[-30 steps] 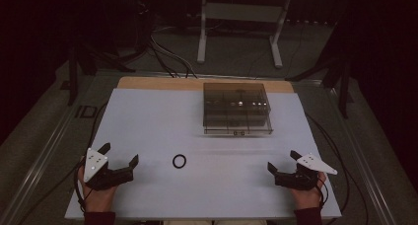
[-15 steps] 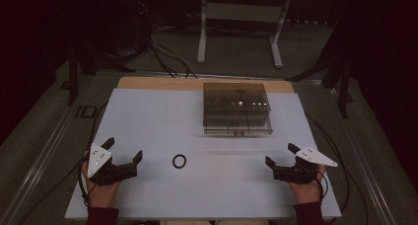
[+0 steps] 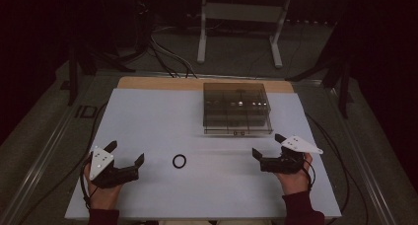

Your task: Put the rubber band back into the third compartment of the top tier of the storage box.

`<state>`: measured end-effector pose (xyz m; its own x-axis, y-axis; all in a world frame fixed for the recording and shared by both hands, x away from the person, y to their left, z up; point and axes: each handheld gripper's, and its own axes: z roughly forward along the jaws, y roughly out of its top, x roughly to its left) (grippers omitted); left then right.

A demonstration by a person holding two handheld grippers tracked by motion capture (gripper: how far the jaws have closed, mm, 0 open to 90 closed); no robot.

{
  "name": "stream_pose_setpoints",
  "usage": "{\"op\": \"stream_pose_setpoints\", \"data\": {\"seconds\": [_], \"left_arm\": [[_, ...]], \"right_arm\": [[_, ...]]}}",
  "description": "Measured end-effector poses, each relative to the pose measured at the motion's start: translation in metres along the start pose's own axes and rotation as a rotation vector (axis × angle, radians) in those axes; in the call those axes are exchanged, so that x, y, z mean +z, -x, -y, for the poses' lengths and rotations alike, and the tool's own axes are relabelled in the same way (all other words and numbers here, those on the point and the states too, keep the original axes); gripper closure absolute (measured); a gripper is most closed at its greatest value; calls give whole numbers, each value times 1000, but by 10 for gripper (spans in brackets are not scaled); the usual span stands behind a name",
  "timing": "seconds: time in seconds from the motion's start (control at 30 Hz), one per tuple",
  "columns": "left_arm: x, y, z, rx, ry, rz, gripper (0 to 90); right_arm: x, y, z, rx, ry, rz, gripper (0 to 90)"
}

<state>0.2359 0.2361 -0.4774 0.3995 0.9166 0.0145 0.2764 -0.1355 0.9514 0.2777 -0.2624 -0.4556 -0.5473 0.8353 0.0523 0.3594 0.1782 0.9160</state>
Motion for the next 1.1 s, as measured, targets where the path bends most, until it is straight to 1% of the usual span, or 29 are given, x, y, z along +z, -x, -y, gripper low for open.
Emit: {"op": "stream_pose_setpoints", "data": {"seconds": [0.1, 0.17, 0.23, 0.3, 0.33, 0.4, 0.57, 0.63, 0.67, 0.7, 0.83, 0.93, 1.03, 1.1], "left_arm": [[-1, -1, 0, -1, 3, -4, 11], [-2, -2, 0, 1, 8, -15, 11], [-4, -3, 0, -7, 18, -27, 11], [-4, -4, -1, -9, 20, -29, 11], [-5, -5, 0, -13, 24, -36, 11], [-5, -5, 0, -8, 18, -40, 11], [-5, -6, -1, -1, 6, -57, 11], [-5, -6, 0, -3, 4, -53, 11], [-4, -6, 0, -2, 1, -51, 11], [-4, -6, 0, 0, -1, -51, 11], [-6, -6, -1, 5, 7, -56, 11], [-6, -7, -1, -4, 9, -58, 11], [-6, -7, -1, -7, 9, -47, 27], [-6, -7, 0, -18, 6, -42, 27]], "right_arm": [[4, -6, -6, -4, 1, -19, 1], [8, -10, -10, -8, -1, -31, 1], [11, -14, -13, -12, 0, -43, 1], [15, -19, -16, -17, 0, -54, 1], [19, -24, -19, -25, 0, -67, 1], [21, -26, -20, -28, -1, -73, 1], [34, -39, -27, -43, -18, -108, 1], [40, -43, -28, -47, -24, -123, 1], [45, -47, -29, -48, -34, -136, 1], [45, -47, -29, -48, -34, -136, 1], [56, -55, -31, -46, -43, -163, 1], [64, -61, -32, -49, -51, -176, 1], [71, -66, -33, -50, -56, -187, 1], [75, -69, -34, -52, -60, -194, 1]]}}
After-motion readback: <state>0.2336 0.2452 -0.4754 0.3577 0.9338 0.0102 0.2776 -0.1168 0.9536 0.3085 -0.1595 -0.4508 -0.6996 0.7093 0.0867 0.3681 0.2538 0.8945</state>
